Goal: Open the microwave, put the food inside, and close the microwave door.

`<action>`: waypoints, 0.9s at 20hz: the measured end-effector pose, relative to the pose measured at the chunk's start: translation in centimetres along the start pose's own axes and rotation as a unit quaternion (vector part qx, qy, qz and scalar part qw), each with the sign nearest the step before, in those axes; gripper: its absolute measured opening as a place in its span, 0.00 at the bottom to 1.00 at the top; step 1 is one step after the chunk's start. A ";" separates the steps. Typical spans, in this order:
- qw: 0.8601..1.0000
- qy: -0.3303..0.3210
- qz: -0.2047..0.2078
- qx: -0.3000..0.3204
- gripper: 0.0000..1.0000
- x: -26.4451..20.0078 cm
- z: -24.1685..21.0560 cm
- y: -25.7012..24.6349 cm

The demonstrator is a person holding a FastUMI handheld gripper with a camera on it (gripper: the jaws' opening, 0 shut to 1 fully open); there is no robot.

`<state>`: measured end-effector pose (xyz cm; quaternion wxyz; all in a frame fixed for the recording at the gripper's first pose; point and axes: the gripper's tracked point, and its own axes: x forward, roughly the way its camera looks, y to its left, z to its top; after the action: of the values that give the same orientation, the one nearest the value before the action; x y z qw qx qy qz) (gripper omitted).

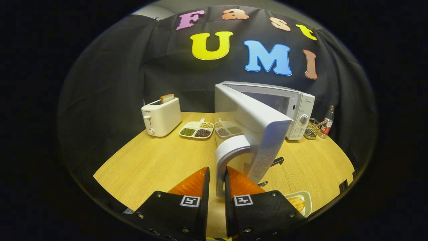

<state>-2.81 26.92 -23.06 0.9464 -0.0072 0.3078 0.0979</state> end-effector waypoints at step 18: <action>0.991 -0.094 0.096 -0.017 0.92 -9.5 4.7 -5.3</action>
<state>-6.60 20.38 -13.91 0.9570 0.0155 0.2148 0.1942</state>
